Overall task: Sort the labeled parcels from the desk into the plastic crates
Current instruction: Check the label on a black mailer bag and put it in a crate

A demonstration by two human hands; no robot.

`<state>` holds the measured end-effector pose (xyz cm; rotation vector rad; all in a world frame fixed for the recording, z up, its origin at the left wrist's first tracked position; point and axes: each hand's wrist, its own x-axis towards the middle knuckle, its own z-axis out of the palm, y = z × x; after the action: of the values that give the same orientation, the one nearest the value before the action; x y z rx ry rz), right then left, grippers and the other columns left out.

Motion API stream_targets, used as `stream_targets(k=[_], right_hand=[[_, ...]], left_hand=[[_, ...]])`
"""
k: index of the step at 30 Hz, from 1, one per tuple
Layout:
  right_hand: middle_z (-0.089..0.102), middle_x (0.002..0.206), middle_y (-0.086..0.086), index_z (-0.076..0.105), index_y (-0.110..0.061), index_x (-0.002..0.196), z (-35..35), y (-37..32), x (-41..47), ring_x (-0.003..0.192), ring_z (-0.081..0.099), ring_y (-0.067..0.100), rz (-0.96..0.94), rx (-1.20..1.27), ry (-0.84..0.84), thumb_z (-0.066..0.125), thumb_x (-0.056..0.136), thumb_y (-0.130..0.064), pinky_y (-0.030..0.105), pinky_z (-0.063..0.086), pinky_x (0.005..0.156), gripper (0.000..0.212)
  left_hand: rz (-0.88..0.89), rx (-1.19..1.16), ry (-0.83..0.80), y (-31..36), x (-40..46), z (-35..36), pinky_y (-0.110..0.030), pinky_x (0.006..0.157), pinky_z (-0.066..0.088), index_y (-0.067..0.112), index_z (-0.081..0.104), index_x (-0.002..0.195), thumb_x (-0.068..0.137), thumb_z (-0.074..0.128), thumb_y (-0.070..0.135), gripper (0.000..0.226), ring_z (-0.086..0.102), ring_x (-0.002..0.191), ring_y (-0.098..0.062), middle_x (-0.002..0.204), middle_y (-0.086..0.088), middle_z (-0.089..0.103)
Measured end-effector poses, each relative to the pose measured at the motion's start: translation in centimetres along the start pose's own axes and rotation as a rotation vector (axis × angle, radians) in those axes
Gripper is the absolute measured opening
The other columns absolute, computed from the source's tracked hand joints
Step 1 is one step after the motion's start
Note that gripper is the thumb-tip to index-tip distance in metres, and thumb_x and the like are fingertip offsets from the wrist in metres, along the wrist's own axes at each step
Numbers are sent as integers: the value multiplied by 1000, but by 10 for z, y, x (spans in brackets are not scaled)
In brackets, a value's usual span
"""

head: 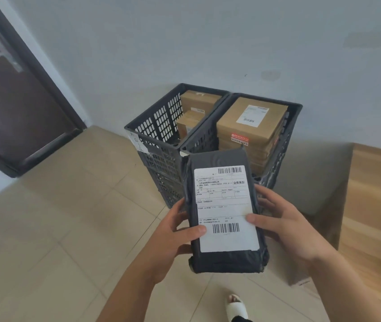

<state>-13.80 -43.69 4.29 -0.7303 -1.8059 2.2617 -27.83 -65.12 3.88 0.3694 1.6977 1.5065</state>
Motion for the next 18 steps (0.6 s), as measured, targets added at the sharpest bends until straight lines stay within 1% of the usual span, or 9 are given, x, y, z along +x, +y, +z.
stream_targets(k=[2,6,8,10,15,18], right_hand=[[75,116,-13,68,-46,123,-5,-12,25,112,72,17,9,4,-44,80,75,-18,45,55,97,57],[74,124,-5,64,-37,132,-14,-20,77,114,72,22,39,25,-103,78,77,-16,53,52,103,60],[73,127,-5,63,-37,133,-12,-16,96,116,71,23,61,38,-128,81,79,-18,55,52,104,60],[71,130,-7,63,-41,133,-9,-13,114,119,70,23,79,39,-146,86,78,-22,55,53,104,62],[73,127,-6,61,-38,134,1,-17,160,115,72,23,88,22,-150,79,78,-20,54,54,102,62],[74,124,-7,59,-37,133,13,-21,183,112,73,21,90,32,-137,78,79,-17,50,56,98,61]], left_hand=[[-3,7,15,14,22,-2,-51,91,61,37,51,142,78,79,26,70,72,116,-23,131,7,70],[-26,9,77,26,55,-6,-57,95,59,33,55,141,77,80,28,69,70,118,-24,134,7,69],[-50,6,98,29,67,-13,-57,94,59,33,55,141,79,80,26,68,71,117,-23,135,7,68],[-57,7,111,33,79,-23,-55,93,60,33,54,141,79,81,25,68,71,117,-23,135,6,68],[-69,30,102,41,117,-49,-53,94,60,34,54,140,79,83,30,68,70,118,-21,133,9,69],[-78,39,74,49,142,-72,-52,95,60,32,54,141,80,87,30,69,71,117,-20,131,11,70]])
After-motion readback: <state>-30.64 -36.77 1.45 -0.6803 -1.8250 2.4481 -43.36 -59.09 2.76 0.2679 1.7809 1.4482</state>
